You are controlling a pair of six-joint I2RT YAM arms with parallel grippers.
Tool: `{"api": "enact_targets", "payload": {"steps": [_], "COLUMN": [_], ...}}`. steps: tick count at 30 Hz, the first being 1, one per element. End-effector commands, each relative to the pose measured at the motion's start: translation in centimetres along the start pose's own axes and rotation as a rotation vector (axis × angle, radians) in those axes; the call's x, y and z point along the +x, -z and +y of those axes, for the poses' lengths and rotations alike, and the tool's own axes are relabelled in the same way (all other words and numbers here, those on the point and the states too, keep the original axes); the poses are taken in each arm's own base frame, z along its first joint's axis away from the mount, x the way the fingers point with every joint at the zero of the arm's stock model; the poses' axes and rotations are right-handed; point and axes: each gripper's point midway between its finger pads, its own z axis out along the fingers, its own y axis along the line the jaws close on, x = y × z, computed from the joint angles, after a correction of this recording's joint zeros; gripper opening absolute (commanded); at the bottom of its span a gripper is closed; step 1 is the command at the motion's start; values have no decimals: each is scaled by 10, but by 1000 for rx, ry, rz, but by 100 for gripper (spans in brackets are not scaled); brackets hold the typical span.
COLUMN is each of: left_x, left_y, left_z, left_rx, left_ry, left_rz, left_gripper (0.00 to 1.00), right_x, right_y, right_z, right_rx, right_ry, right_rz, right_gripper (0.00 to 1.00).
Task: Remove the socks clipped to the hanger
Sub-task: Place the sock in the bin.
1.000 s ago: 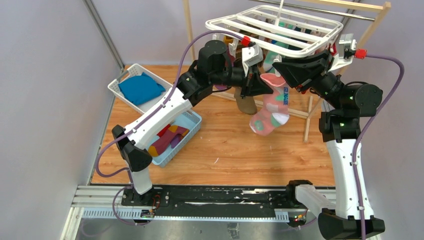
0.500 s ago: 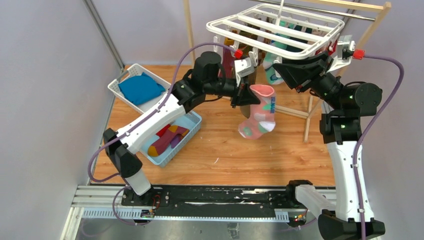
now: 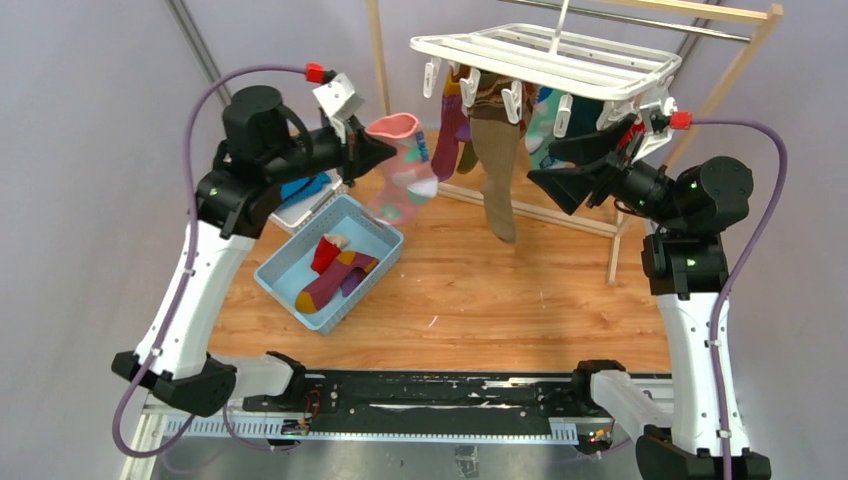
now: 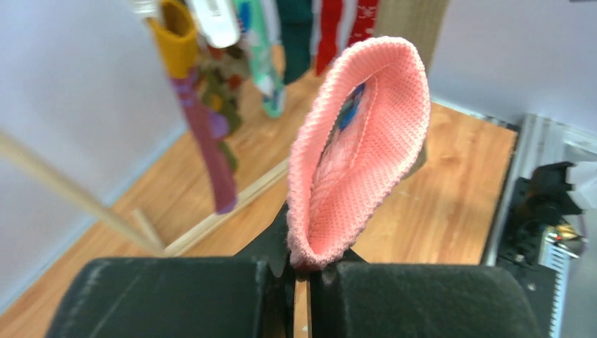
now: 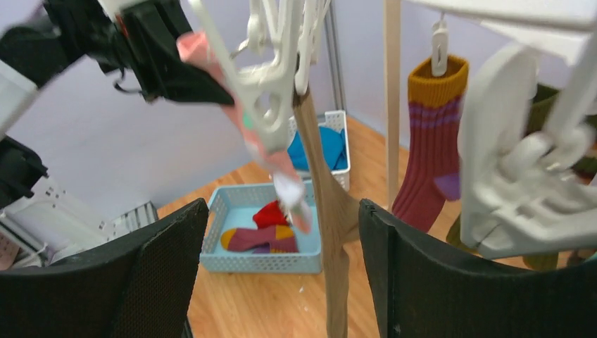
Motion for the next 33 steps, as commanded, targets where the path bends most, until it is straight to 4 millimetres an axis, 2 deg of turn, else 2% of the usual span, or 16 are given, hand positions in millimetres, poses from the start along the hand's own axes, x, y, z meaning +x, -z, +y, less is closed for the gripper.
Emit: {"api": "enact_targets", "payload": {"steps": [1,5,7,12,16,18,19,20,21,23,26,31,33], "left_x": [31,59,72,118,168,188,194,195,193,177,140,71,44], "left_y": [47,90,103,108,114,120,124,127,128,125,99,50,34], "left_z": [28,70,85,99,110,115,118,120,120,116,91,32,19], "left_rx": [-214,-490,-581,-649,-712,-763,-786,-802,-807,-789,-611,-212,-97], "left_ry": [-50,-128,-160,-162,-150,-152,-159,-164,-170,-190,-190,-112,-52], "left_rz": [221,369,408,494,571,595,601,594,575,504,343,98,5], "left_gripper": [0,0,0,0,0,16,31,53,72,97,100,100,100], "right_x": [23,51,63,83,90,92,92,91,91,90,87,80,75], "right_y": [15,28,35,46,50,52,53,54,55,55,55,54,53], "right_z": [20,29,35,38,38,37,36,35,35,38,40,44,46], "right_rx": [-58,-96,-109,-109,-102,-91,-82,-71,-69,-73,-77,-86,-90], "right_ry": [27,12,16,27,35,57,65,77,80,79,66,77,84], "right_rz": [112,200,236,285,303,313,318,322,326,326,319,303,295], "right_gripper": [78,78,78,78,78,78,78,78,78,78,78,78,78]}}
